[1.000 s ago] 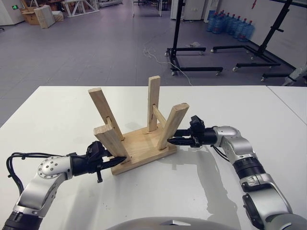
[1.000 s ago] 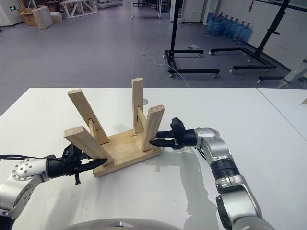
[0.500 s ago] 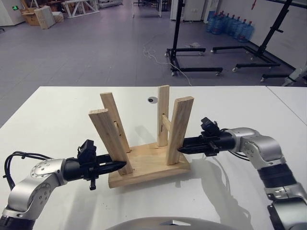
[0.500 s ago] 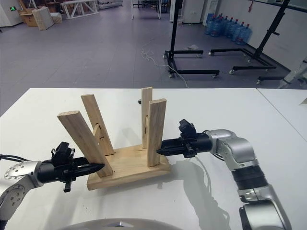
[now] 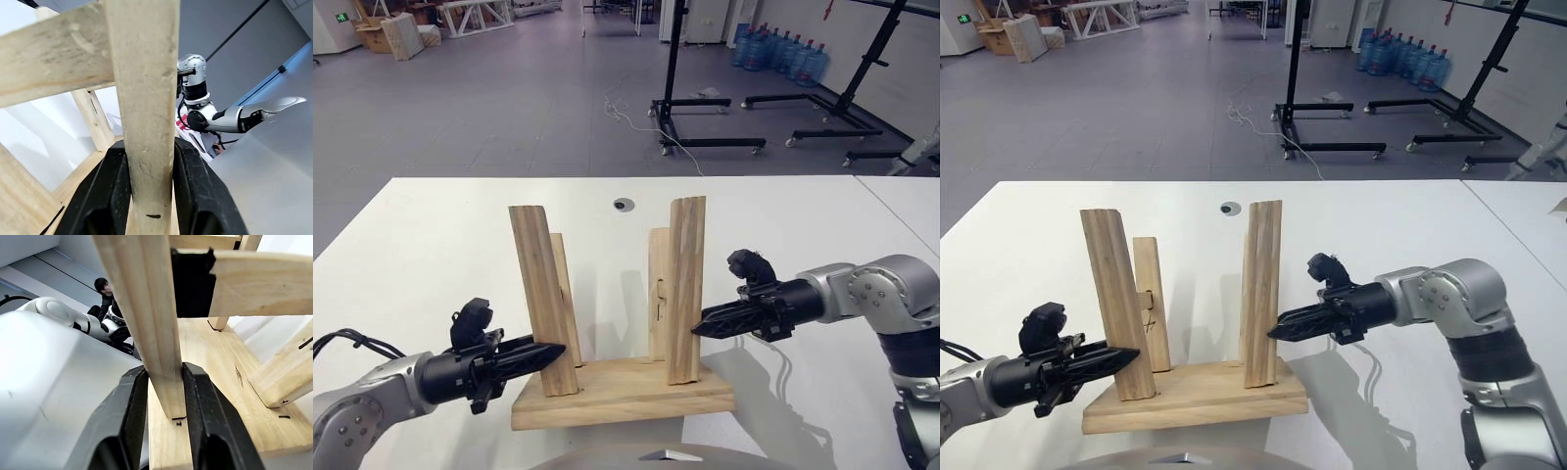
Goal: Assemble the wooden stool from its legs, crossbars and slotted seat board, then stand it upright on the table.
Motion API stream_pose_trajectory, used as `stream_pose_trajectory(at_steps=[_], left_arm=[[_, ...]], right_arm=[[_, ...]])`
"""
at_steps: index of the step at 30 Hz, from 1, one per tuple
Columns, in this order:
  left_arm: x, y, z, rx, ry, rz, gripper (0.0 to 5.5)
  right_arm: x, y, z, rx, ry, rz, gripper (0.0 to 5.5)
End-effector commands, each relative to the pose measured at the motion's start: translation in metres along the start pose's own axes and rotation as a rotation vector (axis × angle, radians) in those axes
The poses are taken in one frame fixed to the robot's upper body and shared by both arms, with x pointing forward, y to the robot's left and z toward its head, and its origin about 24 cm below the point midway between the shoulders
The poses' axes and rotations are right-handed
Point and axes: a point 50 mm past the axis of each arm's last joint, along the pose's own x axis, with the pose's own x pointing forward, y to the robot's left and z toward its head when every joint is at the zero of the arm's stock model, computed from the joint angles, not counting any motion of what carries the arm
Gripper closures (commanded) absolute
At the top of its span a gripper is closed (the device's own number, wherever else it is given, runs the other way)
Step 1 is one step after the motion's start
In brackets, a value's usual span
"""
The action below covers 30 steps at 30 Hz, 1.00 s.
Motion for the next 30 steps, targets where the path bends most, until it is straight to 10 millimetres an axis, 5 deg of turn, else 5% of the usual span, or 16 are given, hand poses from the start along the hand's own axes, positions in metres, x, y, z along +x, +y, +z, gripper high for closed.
stream_pose_trajectory(at_steps=[1, 6, 12, 25, 30], left_arm=[[-0.003, 0.007, -0.008, -0.026, 0.030, 0.077, 4.48], [0.000, 0.013, -0.031, -0.078, 0.041, 0.118, 4.48], [-0.003, 0.024, -0.035, -0.096, 0.034, 0.148, 4.48], [-0.023, 0.048, -0.002, -0.088, -0.033, 0.230, 2.11], [-0.036, 0.049, 0.013, -0.019, -0.047, 0.264, 2.09]], right_arm=[[0.001, -0.009, 0.006, 0.060, 0.022, -0.060, 4.51], [0.004, -0.013, 0.009, 0.052, 0.095, -0.073, 4.51], [0.005, -0.017, 0.022, 0.028, 0.127, -0.095, 4.51], [-0.009, -0.022, 0.042, 0.039, -0.048, -0.138, 1.96], [-0.019, -0.025, 0.048, -0.018, -0.192, -0.176, 1.68]])
